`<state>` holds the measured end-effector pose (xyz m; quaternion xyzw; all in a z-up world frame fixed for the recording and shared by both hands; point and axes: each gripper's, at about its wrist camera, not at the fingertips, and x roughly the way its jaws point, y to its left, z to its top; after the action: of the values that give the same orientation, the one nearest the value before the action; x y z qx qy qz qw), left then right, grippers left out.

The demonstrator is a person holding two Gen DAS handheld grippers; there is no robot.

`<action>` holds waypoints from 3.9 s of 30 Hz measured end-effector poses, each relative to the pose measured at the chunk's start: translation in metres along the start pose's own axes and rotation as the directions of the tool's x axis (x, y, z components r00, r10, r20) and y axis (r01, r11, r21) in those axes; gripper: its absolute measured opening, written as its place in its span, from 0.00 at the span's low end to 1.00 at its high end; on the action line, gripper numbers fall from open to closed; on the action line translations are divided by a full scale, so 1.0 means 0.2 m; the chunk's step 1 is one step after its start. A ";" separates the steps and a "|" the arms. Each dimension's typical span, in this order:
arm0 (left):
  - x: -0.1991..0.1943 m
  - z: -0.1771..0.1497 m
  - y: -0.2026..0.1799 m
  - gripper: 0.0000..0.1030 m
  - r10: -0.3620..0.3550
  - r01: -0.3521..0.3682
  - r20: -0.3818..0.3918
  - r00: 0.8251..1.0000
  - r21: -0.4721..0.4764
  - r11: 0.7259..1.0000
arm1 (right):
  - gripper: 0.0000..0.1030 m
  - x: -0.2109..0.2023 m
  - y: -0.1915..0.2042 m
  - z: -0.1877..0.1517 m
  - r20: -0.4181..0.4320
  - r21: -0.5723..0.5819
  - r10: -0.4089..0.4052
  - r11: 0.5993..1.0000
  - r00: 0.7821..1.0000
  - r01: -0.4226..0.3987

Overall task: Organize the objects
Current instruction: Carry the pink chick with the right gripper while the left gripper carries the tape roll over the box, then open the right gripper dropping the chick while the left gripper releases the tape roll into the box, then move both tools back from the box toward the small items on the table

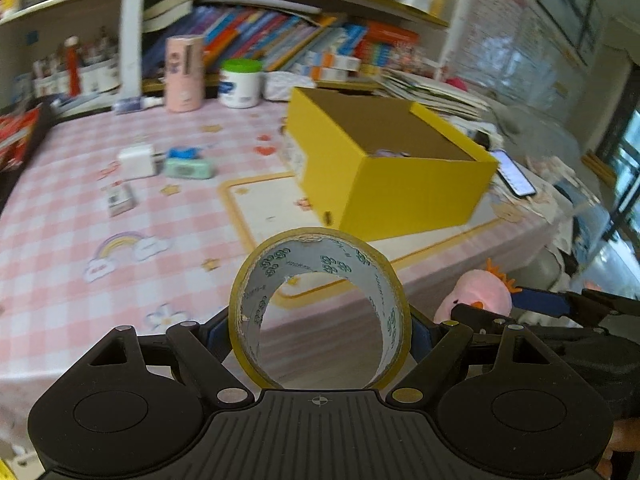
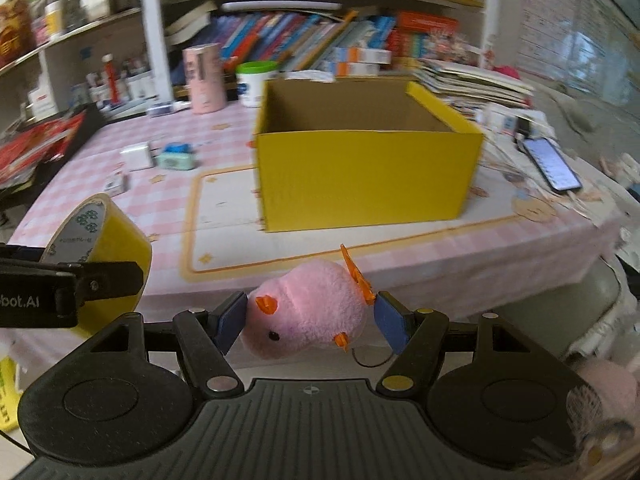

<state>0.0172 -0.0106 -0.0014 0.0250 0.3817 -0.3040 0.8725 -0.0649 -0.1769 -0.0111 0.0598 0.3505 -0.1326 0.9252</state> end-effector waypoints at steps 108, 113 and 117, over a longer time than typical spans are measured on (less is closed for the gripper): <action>0.40 0.34 -0.33 0.89 0.208 -0.211 0.092 0.974 0.019 0.977 | 0.88 0.37 -0.63 0.53 0.071 0.031 -0.072 0.997 0.995 0.070; 0.36 0.22 -0.29 0.91 0.219 -0.220 0.033 0.975 0.034 0.975 | 0.90 0.37 -0.53 0.39 -0.027 0.050 -0.080 0.995 0.996 0.082; 0.32 0.14 -0.26 0.92 0.217 -0.217 0.009 0.976 0.051 0.975 | 0.91 0.34 -0.44 0.29 -0.062 0.038 -0.079 0.996 0.995 0.081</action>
<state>0.0409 -0.0928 -0.0143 0.0886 0.3671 -0.2169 0.9002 -0.0047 -0.2859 -0.0134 0.0684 0.3776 -0.1748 0.9067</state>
